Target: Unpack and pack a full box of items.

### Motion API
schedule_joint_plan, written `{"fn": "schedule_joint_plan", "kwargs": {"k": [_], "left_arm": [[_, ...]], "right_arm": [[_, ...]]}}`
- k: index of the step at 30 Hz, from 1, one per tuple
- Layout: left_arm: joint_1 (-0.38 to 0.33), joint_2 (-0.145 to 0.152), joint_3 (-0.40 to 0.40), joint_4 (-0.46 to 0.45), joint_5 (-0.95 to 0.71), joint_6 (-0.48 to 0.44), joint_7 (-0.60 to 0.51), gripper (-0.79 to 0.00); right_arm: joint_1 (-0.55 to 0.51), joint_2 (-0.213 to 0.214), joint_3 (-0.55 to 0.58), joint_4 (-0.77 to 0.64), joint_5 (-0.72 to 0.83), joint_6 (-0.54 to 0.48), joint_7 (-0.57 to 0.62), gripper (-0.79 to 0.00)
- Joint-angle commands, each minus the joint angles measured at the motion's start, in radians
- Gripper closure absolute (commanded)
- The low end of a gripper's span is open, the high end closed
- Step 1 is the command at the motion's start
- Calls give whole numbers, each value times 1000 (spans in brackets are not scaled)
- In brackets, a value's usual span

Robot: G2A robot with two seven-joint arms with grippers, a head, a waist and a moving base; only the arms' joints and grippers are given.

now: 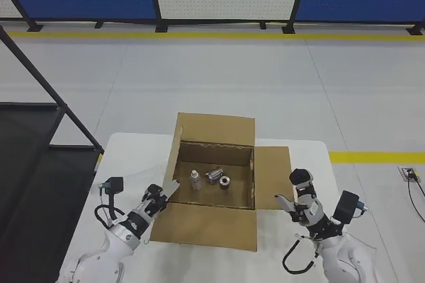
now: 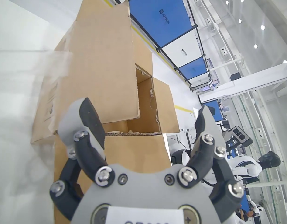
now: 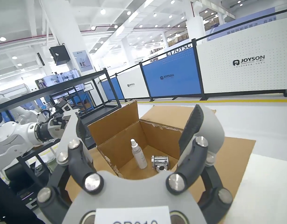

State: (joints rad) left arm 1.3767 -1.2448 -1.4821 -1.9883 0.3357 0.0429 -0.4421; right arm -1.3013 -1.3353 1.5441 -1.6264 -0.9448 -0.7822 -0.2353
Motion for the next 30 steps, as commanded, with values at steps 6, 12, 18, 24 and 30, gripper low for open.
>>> {"fn": "schedule_joint_plan", "kwargs": {"k": [6, 12, 18, 24, 30], "left_arm": [[-40, -2, 54, 52, -6, 35, -36, -785], [-68, -2, 82, 90, 10, 57, -49, -785], [-79, -2, 91, 113, 7, 68, -50, -785], [-75, 0, 87, 119, -4, 65, -47, -785], [-64, 1, 80, 114, -18, 55, -42, -785]], "right_arm": [[35, 23, 76, 132, 275, 42, 270, -785], [94, 36, 85, 214, 410, 116, 458, -785], [148, 45, 53, 249, 411, 152, 582, -785], [171, 50, 18, 236, 423, 101, 604, -785], [178, 55, -4, 204, 459, 46, 605, -785]]}}
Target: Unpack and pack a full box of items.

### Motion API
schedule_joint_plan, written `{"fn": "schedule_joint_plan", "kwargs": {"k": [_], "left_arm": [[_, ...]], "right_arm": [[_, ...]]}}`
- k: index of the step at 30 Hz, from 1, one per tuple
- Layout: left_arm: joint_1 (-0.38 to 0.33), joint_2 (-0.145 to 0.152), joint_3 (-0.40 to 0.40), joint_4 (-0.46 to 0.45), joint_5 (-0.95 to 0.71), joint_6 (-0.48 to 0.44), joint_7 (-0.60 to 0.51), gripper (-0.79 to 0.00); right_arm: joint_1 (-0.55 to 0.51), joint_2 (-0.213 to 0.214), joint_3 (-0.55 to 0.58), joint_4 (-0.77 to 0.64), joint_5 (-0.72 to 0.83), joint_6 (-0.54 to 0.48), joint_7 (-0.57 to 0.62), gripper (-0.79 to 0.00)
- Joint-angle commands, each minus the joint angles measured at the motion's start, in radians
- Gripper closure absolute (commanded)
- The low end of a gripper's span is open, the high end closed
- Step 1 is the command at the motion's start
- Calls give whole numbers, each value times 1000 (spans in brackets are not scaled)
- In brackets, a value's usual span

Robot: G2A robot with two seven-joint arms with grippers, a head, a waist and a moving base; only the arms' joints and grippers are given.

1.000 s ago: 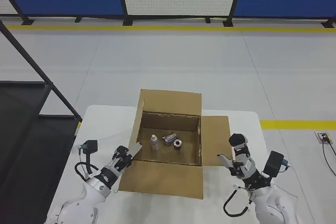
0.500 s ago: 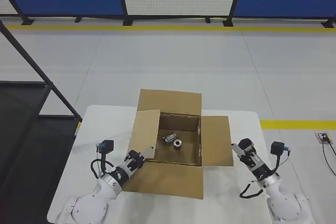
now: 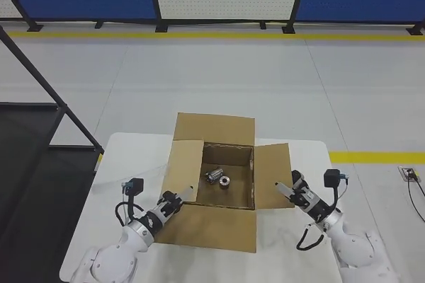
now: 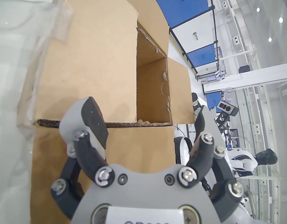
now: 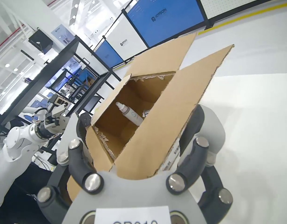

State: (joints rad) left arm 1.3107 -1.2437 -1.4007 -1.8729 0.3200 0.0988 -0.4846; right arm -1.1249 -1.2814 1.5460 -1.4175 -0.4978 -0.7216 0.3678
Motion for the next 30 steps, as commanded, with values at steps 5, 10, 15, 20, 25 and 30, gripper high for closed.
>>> {"fn": "schedule_joint_plan", "kwargs": {"k": [5, 10, 15, 20, 25, 30], "left_arm": [[8, 2, -4, -5, -8, -2, 0, -785], [12, 3, -4, -7, -8, -3, 3, -785], [22, 5, -14, -24, -14, 13, 17, -785], [24, 5, -15, -26, -14, 13, 18, -785], [24, 5, -15, -26, -14, 13, 18, -785], [29, 5, -17, -30, -17, 8, 25, -785]], "right_arm": [[30, 1, -48, -16, 49, -31, 18, -785], [114, -9, -140, 32, 88, -2, 39, -785], [206, -23, -232, 101, 57, 37, 50, -785], [206, -23, -232, 101, 57, 37, 50, -785], [206, -23, -232, 101, 57, 37, 50, -785], [206, -23, -232, 101, 57, 37, 50, -785]]}}
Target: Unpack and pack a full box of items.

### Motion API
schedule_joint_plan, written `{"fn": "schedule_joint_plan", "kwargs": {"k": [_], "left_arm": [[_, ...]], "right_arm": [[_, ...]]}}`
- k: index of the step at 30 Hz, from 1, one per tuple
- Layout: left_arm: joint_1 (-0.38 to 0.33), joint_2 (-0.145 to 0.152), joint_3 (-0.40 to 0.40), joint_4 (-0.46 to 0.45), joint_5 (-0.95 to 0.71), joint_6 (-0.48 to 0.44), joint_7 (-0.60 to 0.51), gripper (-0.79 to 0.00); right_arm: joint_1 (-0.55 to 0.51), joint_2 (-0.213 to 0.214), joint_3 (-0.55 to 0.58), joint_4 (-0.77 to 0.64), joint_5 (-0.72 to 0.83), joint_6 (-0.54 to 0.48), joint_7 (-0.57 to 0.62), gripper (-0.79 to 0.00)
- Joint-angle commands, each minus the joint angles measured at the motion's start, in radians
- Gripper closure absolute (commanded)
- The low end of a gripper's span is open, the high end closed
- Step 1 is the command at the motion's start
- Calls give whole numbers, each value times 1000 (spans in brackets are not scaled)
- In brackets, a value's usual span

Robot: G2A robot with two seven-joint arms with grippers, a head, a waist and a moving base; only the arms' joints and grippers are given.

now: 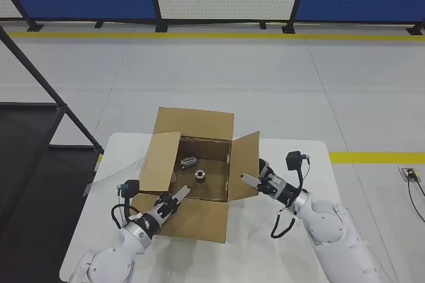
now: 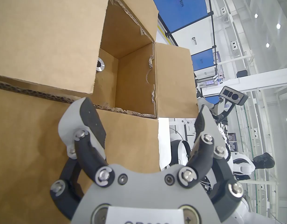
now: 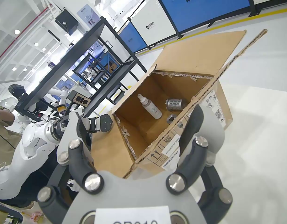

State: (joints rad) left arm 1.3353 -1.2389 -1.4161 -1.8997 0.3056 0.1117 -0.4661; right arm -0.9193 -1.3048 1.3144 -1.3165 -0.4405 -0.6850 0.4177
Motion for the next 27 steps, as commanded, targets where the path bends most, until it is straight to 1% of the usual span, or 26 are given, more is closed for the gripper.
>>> {"fn": "schedule_joint_plan", "kwargs": {"k": [1, 6, 8, 11, 17, 19, 21, 27], "left_arm": [[10, 0, -4, -8, -4, -12, 14, -785], [43, 2, -37, -42, -25, -47, 55, -785], [65, 3, -55, -62, -40, -64, 72, -785], [100, 5, -86, -91, -57, -92, 96, -785], [171, 8, -150, -139, -101, -148, 141, -785], [193, 9, -169, -147, -117, -162, 153, -785], [212, 9, -188, -150, -131, -174, 165, -785], [257, 11, -234, -143, -184, -193, 175, -785]], "right_arm": [[0, 0, 0, 0, 0, 0, 0, -785], [0, 0, 0, 0, 0, 0, 0, -785], [-8, 2, 6, -13, -2, 29, -4, -785], [-7, 8, 17, -28, -6, 64, 28, -785], [23, 17, 30, -46, -37, 191, 92, -785], [37, 18, 29, -50, -57, 255, 113, -785], [48, 20, 30, -55, -101, 320, 107, -785], [48, 20, 30, -55, -101, 320, 107, -785]]}}
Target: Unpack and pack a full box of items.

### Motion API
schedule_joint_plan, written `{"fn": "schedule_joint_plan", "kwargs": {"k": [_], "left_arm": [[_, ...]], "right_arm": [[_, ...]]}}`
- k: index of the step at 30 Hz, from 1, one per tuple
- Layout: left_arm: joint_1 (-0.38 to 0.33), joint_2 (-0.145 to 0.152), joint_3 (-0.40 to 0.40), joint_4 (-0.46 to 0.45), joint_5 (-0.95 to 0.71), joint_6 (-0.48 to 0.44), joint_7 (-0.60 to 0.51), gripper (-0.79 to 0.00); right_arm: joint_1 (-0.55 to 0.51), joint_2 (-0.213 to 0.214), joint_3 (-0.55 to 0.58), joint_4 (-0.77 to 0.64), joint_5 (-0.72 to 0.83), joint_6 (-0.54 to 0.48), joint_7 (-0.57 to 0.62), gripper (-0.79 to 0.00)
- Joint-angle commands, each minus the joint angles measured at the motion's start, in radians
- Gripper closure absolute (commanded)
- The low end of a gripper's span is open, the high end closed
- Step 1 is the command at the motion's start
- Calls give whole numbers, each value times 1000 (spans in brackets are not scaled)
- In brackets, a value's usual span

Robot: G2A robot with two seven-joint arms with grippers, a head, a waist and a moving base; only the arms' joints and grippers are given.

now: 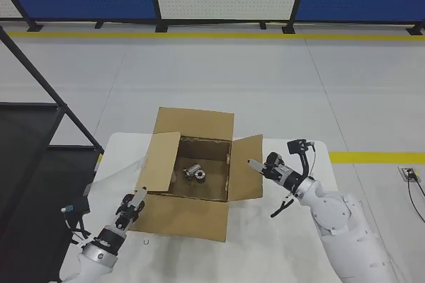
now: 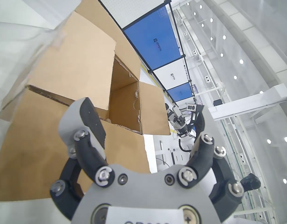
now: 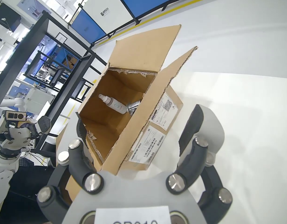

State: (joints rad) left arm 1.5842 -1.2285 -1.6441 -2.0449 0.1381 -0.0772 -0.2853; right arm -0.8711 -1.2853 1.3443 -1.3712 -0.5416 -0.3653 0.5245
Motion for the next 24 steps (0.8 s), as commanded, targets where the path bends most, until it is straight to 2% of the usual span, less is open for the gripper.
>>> {"fn": "schedule_joint_plan", "kwargs": {"k": [1, 6, 10, 11, 12, 13, 15, 18, 20, 24], "left_arm": [[14, 1, -12, 4, -28, -9, -12, -785], [29, 2, -21, 12, -36, -21, -15, -785], [36, 2, -21, 9, -42, -24, -10, -785], [38, 2, -23, 9, -44, -25, -8, -785], [40, 2, -23, 9, -46, -28, -8, -785], [42, 2, -24, 9, -49, -29, -8, -785], [46, 2, -27, 12, -53, -33, -7, -785], [49, 2, -31, 16, -59, -32, -10, -785], [49, 3, -34, 18, -64, -32, -11, -785], [50, 3, -37, 20, -70, -32, -15, -785]], "right_arm": [[0, 0, 0, 0, 0, 0, 0, -785], [-11, 1, -1, -16, 16, 11, 4, -785], [14, 4, 8, -3, 52, 96, 81, -785], [25, 5, 11, 3, 75, 109, 106, -748], [33, 5, 14, 10, 102, 118, 133, -400], [43, 6, 15, 18, 118, 128, 162, -326], [60, 8, 17, 30, 135, 154, 202, -240], [79, 10, 10, 40, 146, 188, 238, -228], [85, 10, 3, 43, 154, 202, 253, -179], [96, 12, -6, 42, 155, 225, 269, 0]]}}
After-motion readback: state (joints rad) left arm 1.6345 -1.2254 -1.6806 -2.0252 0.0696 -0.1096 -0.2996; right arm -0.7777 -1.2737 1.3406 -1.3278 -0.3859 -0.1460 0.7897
